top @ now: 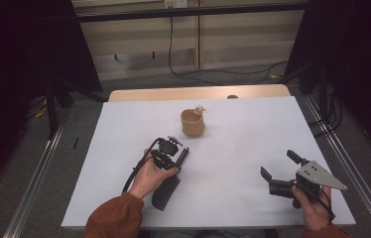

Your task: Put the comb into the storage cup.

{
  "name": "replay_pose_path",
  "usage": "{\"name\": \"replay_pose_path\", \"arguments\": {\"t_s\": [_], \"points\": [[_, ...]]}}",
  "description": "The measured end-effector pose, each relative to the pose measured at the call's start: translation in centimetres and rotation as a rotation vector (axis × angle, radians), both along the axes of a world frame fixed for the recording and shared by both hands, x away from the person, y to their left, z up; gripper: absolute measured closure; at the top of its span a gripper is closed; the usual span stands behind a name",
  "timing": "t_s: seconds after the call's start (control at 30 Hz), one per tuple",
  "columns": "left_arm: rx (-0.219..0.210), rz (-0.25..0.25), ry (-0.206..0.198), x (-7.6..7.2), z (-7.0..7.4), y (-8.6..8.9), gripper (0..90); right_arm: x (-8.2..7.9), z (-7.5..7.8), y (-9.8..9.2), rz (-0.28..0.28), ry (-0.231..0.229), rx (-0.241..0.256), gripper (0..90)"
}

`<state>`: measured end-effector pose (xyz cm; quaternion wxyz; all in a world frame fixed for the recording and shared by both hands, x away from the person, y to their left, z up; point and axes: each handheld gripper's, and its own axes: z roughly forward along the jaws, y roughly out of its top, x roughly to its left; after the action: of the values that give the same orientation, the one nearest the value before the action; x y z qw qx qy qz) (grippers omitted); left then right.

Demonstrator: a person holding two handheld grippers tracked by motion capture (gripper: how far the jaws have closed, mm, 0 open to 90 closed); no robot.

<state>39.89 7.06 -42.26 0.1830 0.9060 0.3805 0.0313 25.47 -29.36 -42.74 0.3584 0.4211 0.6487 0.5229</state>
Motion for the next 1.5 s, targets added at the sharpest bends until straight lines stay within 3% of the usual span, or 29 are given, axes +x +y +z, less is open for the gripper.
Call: {"name": "replay_pose_path", "arguments": {"t_s": [0.23,0.4,0.57,0.8,1.03,1.3,1.5], "points": [[-0.007,0.004,0.002,0.0,-0.1,0.1,68.9,0.0,0.0,0.0,-0.002,0.000,-0.002,0.0],[-0.011,0.039,0.006,0.1,-0.2,0.0,72.7,0.0,0.0,0.0,0.003,-0.002,-0.004,0.0],[0.013,0.028,0.006,0.1,-0.1,-0.1,73.0,0.0,0.0,0.0,-0.001,0.001,-0.002,0.0],[-0.056,0.055,0.038,0.5,-0.1,0.5,73.0,0.0,0.0,0.0,-0.001,0.002,-0.003,0.0],[-0.078,0.033,0.057,0.8,0.0,1.2,73.1,0.0,0.0,0.0,0.000,0.001,-0.002,0.0],[-0.129,0.045,0.048,1.0,0.6,2.2,73.0,0.1,0.0,0.0,0.001,0.000,-0.005,0.0],[-0.176,0.047,0.019,1.1,1.4,3.1,73.0,0.1,0.0,0.0,0.001,0.001,-0.002,0.0]]}}
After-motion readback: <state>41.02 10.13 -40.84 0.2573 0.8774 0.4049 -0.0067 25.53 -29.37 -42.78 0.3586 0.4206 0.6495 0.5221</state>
